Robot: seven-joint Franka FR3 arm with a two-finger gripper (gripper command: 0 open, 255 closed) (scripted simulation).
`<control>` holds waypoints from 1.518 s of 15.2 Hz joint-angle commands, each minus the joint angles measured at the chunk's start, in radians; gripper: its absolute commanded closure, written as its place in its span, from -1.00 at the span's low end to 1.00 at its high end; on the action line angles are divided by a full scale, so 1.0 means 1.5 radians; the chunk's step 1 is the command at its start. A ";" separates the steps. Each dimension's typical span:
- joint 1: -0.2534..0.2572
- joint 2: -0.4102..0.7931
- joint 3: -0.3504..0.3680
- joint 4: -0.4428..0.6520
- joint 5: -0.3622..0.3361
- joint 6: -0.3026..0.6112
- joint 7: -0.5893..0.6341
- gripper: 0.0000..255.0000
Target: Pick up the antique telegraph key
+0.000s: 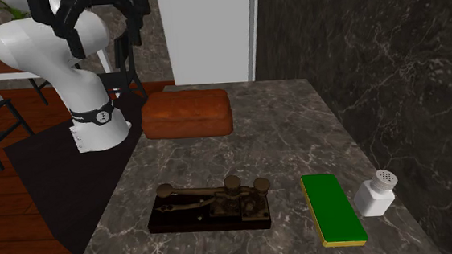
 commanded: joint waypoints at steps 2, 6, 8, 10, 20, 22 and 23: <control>0.008 0.065 -0.013 0.004 -0.004 0.057 -0.040 -1.00; 0.017 0.160 -0.028 0.020 -0.005 0.128 -0.093 -1.00; 0.022 0.210 -0.033 0.033 -0.003 0.161 -0.120 -1.00; 0.026 0.261 -0.037 0.050 -0.001 0.191 -0.146 -1.00; 0.035 0.492 -0.034 0.155 0.019 0.298 -0.258 -1.00; 0.035 0.503 -0.034 0.149 0.019 0.315 -0.257 -1.00; 0.035 0.509 -0.034 0.147 0.019 0.323 -0.257 -1.00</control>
